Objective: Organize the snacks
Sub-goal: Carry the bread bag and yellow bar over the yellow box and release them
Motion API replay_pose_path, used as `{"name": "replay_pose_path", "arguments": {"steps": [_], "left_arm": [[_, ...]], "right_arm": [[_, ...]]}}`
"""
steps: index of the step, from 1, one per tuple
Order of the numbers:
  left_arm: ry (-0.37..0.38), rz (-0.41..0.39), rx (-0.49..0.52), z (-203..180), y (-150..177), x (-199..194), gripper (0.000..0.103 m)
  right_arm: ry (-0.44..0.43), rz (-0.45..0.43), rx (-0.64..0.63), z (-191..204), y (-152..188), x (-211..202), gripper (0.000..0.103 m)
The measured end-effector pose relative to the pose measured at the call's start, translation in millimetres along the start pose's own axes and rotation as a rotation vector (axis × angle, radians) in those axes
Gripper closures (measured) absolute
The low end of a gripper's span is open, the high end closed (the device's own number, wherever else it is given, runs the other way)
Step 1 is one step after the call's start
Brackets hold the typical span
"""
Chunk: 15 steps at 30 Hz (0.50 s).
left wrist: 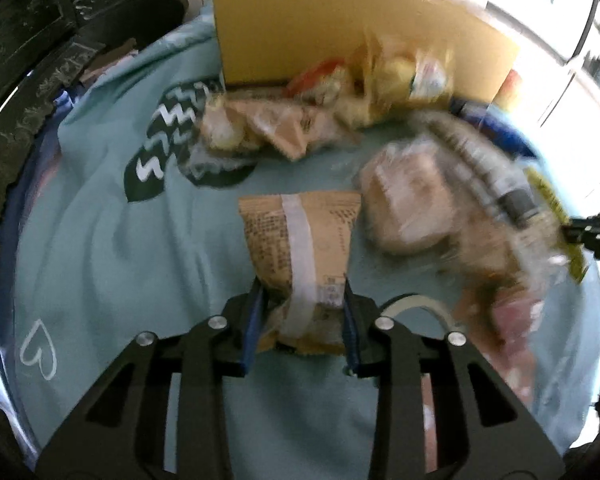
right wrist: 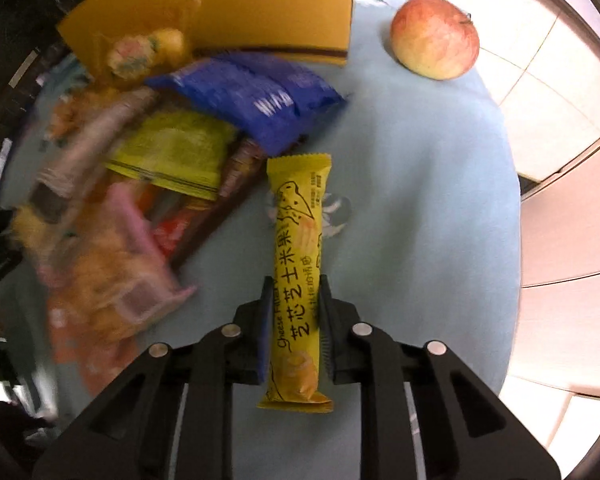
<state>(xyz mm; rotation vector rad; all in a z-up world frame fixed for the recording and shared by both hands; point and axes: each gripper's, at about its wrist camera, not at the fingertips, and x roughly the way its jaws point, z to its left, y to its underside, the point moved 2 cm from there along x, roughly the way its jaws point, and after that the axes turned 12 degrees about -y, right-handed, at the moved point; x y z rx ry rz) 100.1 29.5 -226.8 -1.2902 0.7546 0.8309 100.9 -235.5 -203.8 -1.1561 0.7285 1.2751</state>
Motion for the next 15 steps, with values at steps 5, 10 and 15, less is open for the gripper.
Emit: {"name": "replay_pose_path", "arguments": {"steps": [5, 10, 15], "left_arm": [[0.072, -0.097, -0.084, 17.9, -14.5, -42.1, 0.070], [0.096, -0.175, -0.081, 14.5, -29.4, -76.9, 0.070], [0.112, -0.203, -0.074, 10.3, -41.2, -91.4, 0.070]], "right_arm": [[-0.146, -0.088, 0.036, 3.3, -4.8, -51.1, 0.083], [-0.214, -0.159, 0.026, 15.4, -18.5, -88.8, 0.083], [-0.241, -0.206, 0.019, 28.8, -31.1, -103.8, 0.083]]}}
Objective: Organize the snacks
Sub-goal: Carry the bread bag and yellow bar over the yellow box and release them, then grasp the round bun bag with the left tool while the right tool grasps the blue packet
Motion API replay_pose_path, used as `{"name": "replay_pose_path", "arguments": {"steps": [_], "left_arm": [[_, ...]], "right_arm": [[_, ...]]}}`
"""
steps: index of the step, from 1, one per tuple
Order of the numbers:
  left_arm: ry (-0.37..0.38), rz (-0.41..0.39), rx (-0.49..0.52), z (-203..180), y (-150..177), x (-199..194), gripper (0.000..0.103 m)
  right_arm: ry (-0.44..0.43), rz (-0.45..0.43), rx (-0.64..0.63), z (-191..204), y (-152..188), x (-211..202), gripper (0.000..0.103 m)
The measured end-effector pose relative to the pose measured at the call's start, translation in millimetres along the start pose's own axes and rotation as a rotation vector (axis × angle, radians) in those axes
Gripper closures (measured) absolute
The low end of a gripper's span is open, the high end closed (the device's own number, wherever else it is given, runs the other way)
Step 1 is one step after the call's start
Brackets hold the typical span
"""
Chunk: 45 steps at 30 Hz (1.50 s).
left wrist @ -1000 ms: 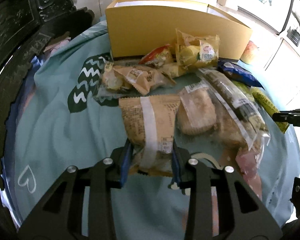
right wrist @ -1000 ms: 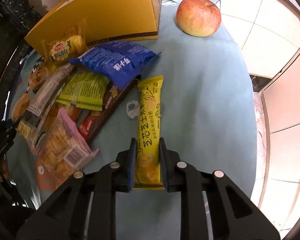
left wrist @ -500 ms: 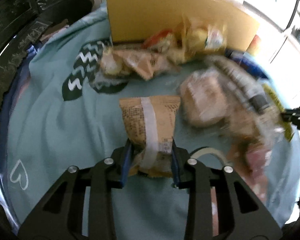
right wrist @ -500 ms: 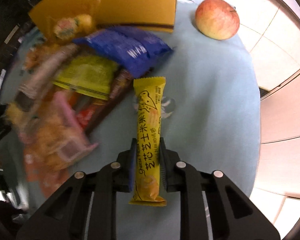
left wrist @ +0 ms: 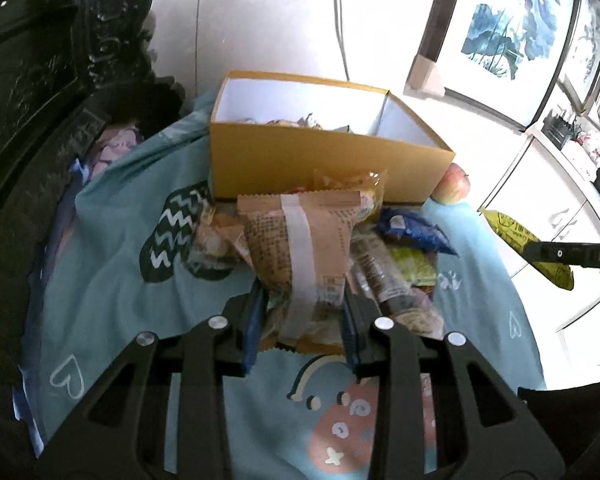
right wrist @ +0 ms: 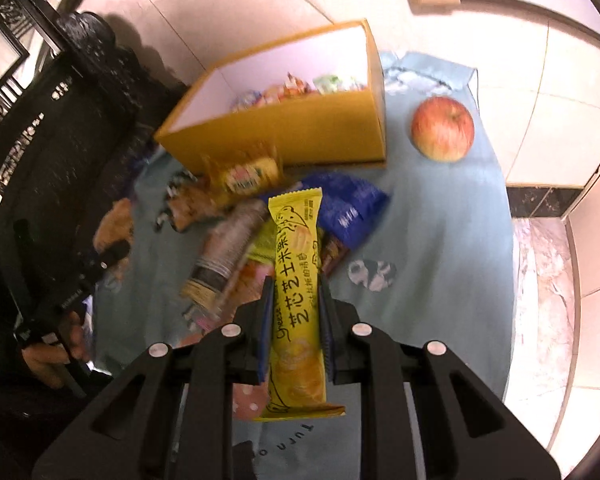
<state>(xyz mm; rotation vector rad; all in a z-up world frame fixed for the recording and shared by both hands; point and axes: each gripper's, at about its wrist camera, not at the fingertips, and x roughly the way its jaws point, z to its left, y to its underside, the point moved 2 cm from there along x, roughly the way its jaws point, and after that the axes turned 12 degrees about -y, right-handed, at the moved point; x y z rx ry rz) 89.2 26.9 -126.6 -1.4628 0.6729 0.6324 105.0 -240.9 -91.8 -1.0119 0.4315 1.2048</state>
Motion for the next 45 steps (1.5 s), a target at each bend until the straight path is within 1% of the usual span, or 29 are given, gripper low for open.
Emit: {"name": "replay_pose_path", "arguments": {"steps": [5, 10, 15, 19, 24, 26, 27, 28, 29, 30, 31, 32, 34, 36, 38, 41, 43, 45], "left_arm": [[0.002, -0.038, -0.003, -3.4, -14.0, -9.6, 0.070], [-0.004, -0.077, -0.023, -5.3, -45.7, -11.8, 0.070], [-0.007, -0.113, -0.059, -6.0, -93.3, -8.1, 0.070], [-0.002, -0.151, -0.071, -11.0, -140.3, -4.3, 0.070], [-0.013, -0.174, -0.032, -23.7, -197.5, 8.3, 0.070], [-0.044, -0.172, -0.006, -29.9, -215.3, 17.0, 0.068], [-0.064, -0.152, 0.011, -33.5, -226.2, 27.3, 0.068], [-0.076, -0.135, 0.015, -34.5, -232.1, 34.7, 0.057], [-0.101, -0.121, 0.015, -35.2, -236.9, 43.7, 0.025], [-0.136, -0.112, 0.015, -34.9, -239.6, 51.7, 0.014], [-0.186, -0.109, 0.001, -32.5, -240.9, 58.9, 0.010], [-0.197, -0.098, -0.009, -29.9, -239.5, 62.9, 0.010], [-0.179, -0.083, -0.026, -23.7, -230.3, 64.6, 0.010], [-0.183, -0.086, -0.024, -17.9, -217.1, 63.2, 0.010], [-0.190, -0.076, -0.030, -9.6, -193.5, 61.5, 0.010], [-0.156, -0.045, -0.081, 0.4, -157.8, 61.0, 0.010], [-0.139, 0.004, -0.096, 1.6, -125.7, 64.5, 0.010], [-0.129, 0.042, -0.075, -2.2, -97.3, 68.2, 0.010]], "right_arm": [[-0.017, -0.047, -0.045, 19.2, -22.9, -4.9, 0.083], [-0.018, -0.090, -0.090, 31.7, -53.6, -14.0, 0.083], [-0.004, -0.138, -0.160, 49.3, -99.0, -24.7, 0.083], [0.011, -0.182, -0.196, 58.4, -138.6, -32.0, 0.083], [0.044, -0.221, -0.219, 61.5, -183.6, -32.2, 0.083], [0.056, -0.228, -0.217, 58.7, -205.2, -25.2, 0.082], [0.060, -0.234, -0.220, 58.6, -214.4, -21.6, 0.080], [0.063, -0.240, -0.228, 57.5, -222.7, -16.3, 0.080], [0.074, -0.235, -0.238, 55.6, -233.1, -6.9, 0.066], [0.098, -0.223, -0.239, 52.9, -237.6, 1.4, 0.049], [0.121, -0.216, -0.233, 49.3, -240.7, 8.3, 0.046], [0.134, -0.207, -0.223, 46.0, -240.6, 14.7, 0.045], [0.117, -0.194, -0.206, 40.7, -230.4, 20.6, 0.045], [0.115, -0.173, -0.204, 37.2, -217.4, 23.9, 0.045], [0.124, -0.139, -0.192, 29.7, -196.9, 29.7, 0.045], [0.118, -0.094, -0.156, 19.3, -161.6, 37.3, 0.043], [0.128, -0.052, -0.132, 12.1, -132.3, 46.4, 0.042], [0.134, -0.023, -0.112, 5.7, -107.0, 53.6, 0.042]]}}
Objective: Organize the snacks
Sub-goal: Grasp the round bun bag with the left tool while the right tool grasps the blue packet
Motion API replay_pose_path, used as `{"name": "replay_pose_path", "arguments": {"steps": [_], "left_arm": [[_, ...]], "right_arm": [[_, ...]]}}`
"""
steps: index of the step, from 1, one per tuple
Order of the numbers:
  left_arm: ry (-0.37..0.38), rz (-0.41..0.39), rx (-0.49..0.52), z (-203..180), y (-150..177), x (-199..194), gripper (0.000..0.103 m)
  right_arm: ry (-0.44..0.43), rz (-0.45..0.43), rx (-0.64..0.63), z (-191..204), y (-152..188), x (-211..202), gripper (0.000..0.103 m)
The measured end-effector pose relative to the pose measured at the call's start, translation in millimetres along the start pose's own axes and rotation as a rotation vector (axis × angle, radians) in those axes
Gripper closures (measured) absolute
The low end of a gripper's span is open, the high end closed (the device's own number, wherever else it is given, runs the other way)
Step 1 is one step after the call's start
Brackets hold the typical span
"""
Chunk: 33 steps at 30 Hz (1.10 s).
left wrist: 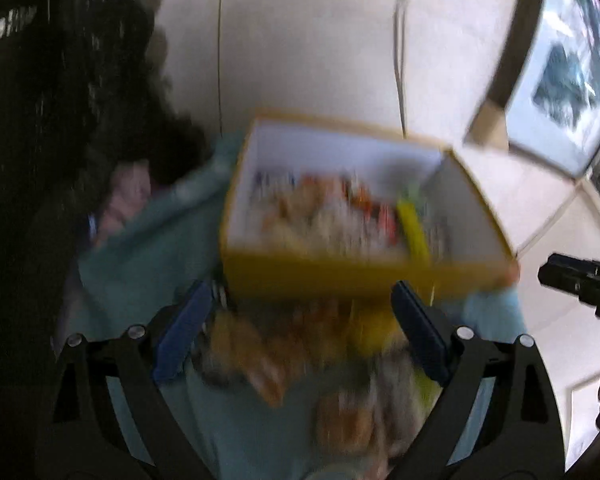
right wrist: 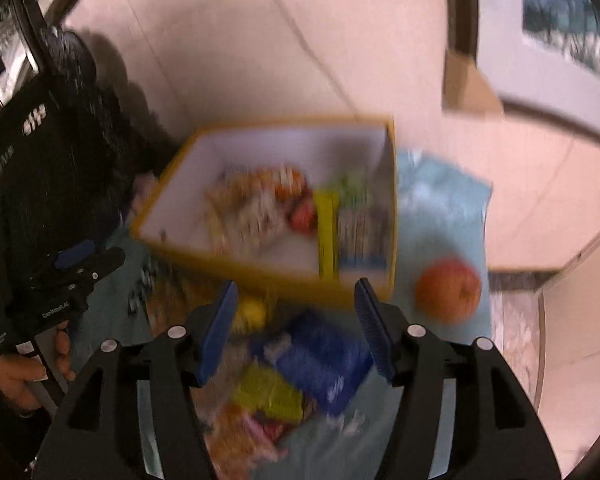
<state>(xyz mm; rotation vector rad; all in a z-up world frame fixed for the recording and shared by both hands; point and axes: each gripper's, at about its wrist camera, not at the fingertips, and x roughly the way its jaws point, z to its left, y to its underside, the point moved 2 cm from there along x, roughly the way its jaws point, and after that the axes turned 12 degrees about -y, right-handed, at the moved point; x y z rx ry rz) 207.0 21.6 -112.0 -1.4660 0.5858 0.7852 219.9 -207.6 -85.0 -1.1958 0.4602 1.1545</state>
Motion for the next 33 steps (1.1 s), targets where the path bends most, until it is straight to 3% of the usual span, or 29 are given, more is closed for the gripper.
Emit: {"name": "replay_pose_path", "arguments": {"steps": [4, 7, 9, 15, 19, 22, 25, 27, 29, 31, 32, 33], "left_arm": [[-0.020, 0.045, 0.138, -13.4, 62.3, 8.9, 0.010], [-0.029, 0.064, 0.213, -18.0, 93.6, 15.8, 0.010], [-0.093, 0.077, 0.281, -18.9, 108.9, 24.7, 0.010], [-0.091, 0.106, 0.264, -13.0, 115.6, 42.3, 0.010], [0.035, 0.104, 0.236, -29.5, 104.7, 47.3, 0.011], [0.060, 0.100, 0.281, -45.6, 105.9, 51.7, 0.011], [0.089, 0.163, 0.299, -52.3, 114.0, 67.3, 0.011], [0.059, 0.180, 0.346, -56.5, 122.3, 76.5, 0.010], [0.078, 0.202, 0.288, -48.4, 123.0, 83.4, 0.009], [0.087, 0.230, 0.240, -39.6, 124.0, 89.0, 0.010], [0.079, 0.225, 0.266, -40.2, 126.1, 88.5, 0.012], [0.066, 0.215, 0.316, -42.4, 130.3, 87.2, 0.012]], "right_arm": [[0.039, 0.062, 0.044, -12.8, 43.6, 17.1, 0.042], [0.054, 0.077, 0.055, -19.2, 56.4, 23.8, 0.042], [0.077, 0.096, 0.038, -21.4, 62.0, 29.8, 0.041], [0.090, 0.124, -0.028, -22.0, 58.1, 46.6, 0.039], [0.106, 0.155, -0.100, -18.8, 49.7, 62.9, 0.039], [0.116, 0.176, -0.140, -20.7, 40.7, 77.3, 0.039], [0.120, 0.196, -0.175, -21.9, 34.9, 90.5, 0.039], [0.128, 0.226, -0.225, -20.4, 32.9, 103.2, 0.038], [0.134, 0.260, -0.276, -19.7, 34.2, 116.5, 0.037], [0.145, 0.258, -0.307, -20.3, 33.7, 122.0, 0.024], [0.152, 0.255, -0.310, -23.0, 34.4, 125.2, 0.005], [0.144, 0.259, -0.304, -25.2, 36.2, 127.4, 0.001]]}}
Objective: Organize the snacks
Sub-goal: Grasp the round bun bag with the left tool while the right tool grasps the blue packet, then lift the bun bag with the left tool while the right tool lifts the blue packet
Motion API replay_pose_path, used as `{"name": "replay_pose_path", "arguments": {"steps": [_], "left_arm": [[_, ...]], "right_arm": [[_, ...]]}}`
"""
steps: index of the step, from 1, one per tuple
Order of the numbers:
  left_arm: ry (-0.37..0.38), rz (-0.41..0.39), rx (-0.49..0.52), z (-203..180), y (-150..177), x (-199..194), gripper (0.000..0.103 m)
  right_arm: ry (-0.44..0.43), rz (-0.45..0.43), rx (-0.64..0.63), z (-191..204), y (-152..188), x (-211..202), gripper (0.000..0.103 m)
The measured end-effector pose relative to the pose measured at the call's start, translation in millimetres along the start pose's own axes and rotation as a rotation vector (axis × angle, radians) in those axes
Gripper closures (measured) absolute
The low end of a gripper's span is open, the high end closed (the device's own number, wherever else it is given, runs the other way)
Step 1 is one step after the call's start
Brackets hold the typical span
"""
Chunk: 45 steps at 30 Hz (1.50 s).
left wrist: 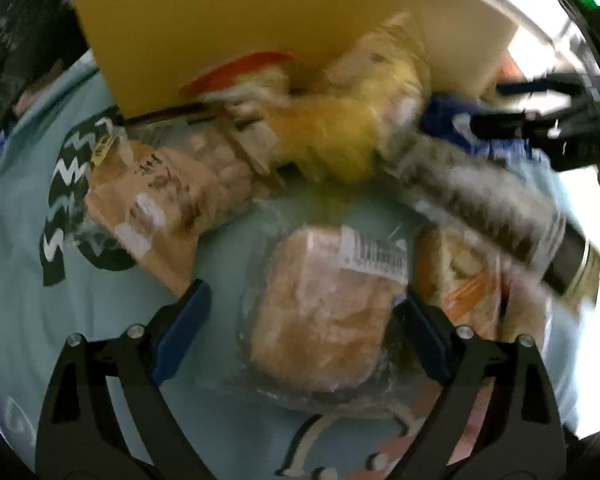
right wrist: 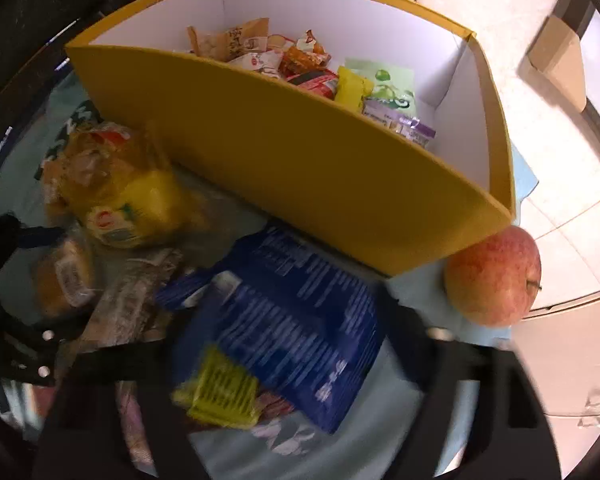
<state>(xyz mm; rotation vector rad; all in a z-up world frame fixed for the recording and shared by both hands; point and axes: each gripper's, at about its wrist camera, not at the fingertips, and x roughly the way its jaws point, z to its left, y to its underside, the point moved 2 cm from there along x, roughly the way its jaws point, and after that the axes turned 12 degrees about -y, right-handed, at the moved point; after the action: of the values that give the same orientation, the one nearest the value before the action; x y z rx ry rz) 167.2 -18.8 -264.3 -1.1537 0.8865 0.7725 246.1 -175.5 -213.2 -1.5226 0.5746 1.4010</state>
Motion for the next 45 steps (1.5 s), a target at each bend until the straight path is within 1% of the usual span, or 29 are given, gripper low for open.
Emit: {"name": "replay_pose_path", "arguments": {"steps": [1, 3, 5, 7, 8, 9, 10, 11, 12, 14, 16, 17, 18, 19, 20, 21, 22, 24, 27, 28, 30, 31, 32, 34, 36, 38, 39, 42, 45], "left_arm": [[-0.009, -0.006, 0.025, -2.2, 2.6, -1.0, 0.013], [-0.005, -0.018, 0.024, 1.0, 7.1, -3.4, 0.018], [-0.010, -0.029, -0.010, 10.1, 9.5, -6.4, 0.035], [-0.007, -0.028, -0.053, 20.9, 8.9, -7.9, 0.046], [0.005, -0.022, -0.077, 26.4, 8.6, -8.4, 0.048], [0.006, -0.018, -0.084, 30.9, 8.2, -7.6, 0.049], [0.005, -0.016, -0.086, 32.9, 8.7, -8.4, 0.050], [0.006, -0.016, -0.089, 35.0, 9.9, -9.5, 0.050], [0.010, -0.014, -0.095, 36.1, 10.9, -10.0, 0.050], [0.019, -0.012, -0.104, 41.5, 17.1, -10.9, 0.050], [0.017, -0.009, -0.108, 44.7, 20.8, -12.0, 0.050], [0.014, -0.009, -0.106, 47.7, 18.6, -11.0, 0.050], [0.009, -0.007, -0.104, 48.0, 18.8, -11.0, 0.049], [0.007, -0.004, -0.105, 49.5, 18.1, -10.7, 0.049], [0.005, -0.001, -0.106, 43.2, 15.2, -11.7, 0.048], [0.002, 0.003, -0.105, 44.4, 14.7, -11.0, 0.048], [-0.001, 0.005, -0.101, 43.2, 11.5, -9.9, 0.048], [-0.008, 0.008, -0.095, 31.9, 15.4, -7.0, 0.048], [-0.012, 0.007, -0.089, 30.3, 15.3, -6.5, 0.047], [-0.014, 0.006, -0.085, 27.8, 13.8, -5.5, 0.047], [-0.018, 0.004, -0.077, 21.2, 12.8, -6.4, 0.046], [-0.022, 0.004, -0.072, 20.3, 12.1, -5.6, 0.045], [-0.024, 0.003, -0.068, 18.9, 12.0, -5.8, 0.045], [-0.023, -0.001, -0.065, 15.5, 14.3, -10.4, 0.045], [-0.016, -0.008, -0.074, 15.7, 16.2, -13.3, 0.045], [-0.008, -0.013, -0.090, 17.7, 17.6, -14.7, 0.047], [-0.003, -0.014, -0.102, 19.1, 18.4, -15.4, 0.048], [0.000, -0.021, -0.110, 21.0, 23.1, -21.6, 0.049], [-0.001, -0.026, -0.110, 22.3, 24.5, -26.2, 0.049]], "right_arm": [[-0.043, 0.026, 0.018, -2.4, 4.3, 7.2, 0.001], [-0.107, 0.052, 0.060, -5.4, 12.1, 14.7, 0.001], [-0.123, 0.044, 0.088, -5.2, 17.3, 16.2, 0.002], [-0.112, 0.012, 0.119, -5.8, 17.5, 10.1, 0.014], [-0.105, -0.017, 0.149, -7.4, 17.1, 2.7, 0.026], [-0.106, -0.036, 0.174, -9.0, 17.2, -3.0, 0.036], [-0.121, -0.065, 0.214, -12.0, 18.6, -11.6, 0.041], [-0.136, -0.074, 0.233, -13.2, 20.3, -15.6, 0.052], [-0.161, -0.071, 0.247, -13.1, 23.0, -18.7, 0.058], [-0.163, -0.035, 0.232, -7.2, 29.9, -19.8, 0.058], [-0.139, -0.018, 0.190, 2.7, 34.0, -22.1, 0.055], [-0.114, -0.030, 0.174, 4.8, 33.3, -25.9, 0.044], [-0.093, -0.041, 0.185, 4.1, 33.9, -28.6, 0.027], [-0.072, -0.048, 0.204, 2.2, 32.0, -30.7, 0.021], [-0.041, -0.043, 0.238, -0.6, 28.6, -31.2, 0.008], [-0.036, -0.036, 0.262, -3.0, 24.7, -29.1, 0.002], [-0.037, -0.024, 0.296, -4.4, 20.9, -25.0, 0.002], [-0.017, -0.017, 0.298, -4.9, 12.1, -18.9, 0.001], [0.083, 0.028, 0.269, 3.6, -1.5, 1.6, 0.001], [0.093, 0.046, 0.272, 5.0, -2.6, 8.0, 0.001], [0.070, 0.053, 0.299, 5.9, -4.0, 20.3, 0.002], [0.035, 0.042, 0.339, 2.9, -2.7, 23.1, 0.004], [0.017, 0.039, 0.379, -1.3, -1.6, 24.4, 0.015], [-0.016, 0.029, 0.408, -6.2, -0.1, 21.8, 0.024], [-0.050, 0.015, 0.389, -6.3, 1.6, 12.7, 0.035], [-0.088, -0.012, 0.394, -7.4, 5.7, -0.3, 0.041], [-0.101, -0.026, 0.401, -8.1, 8.1, -5.7, 0.048], [-0.144, -0.084, 0.417, -11.1, 15.9, -28.0, 0.050], [-0.170, -0.082, 0.418, -10.5, 24.1, -40.0, 0.050]]}}
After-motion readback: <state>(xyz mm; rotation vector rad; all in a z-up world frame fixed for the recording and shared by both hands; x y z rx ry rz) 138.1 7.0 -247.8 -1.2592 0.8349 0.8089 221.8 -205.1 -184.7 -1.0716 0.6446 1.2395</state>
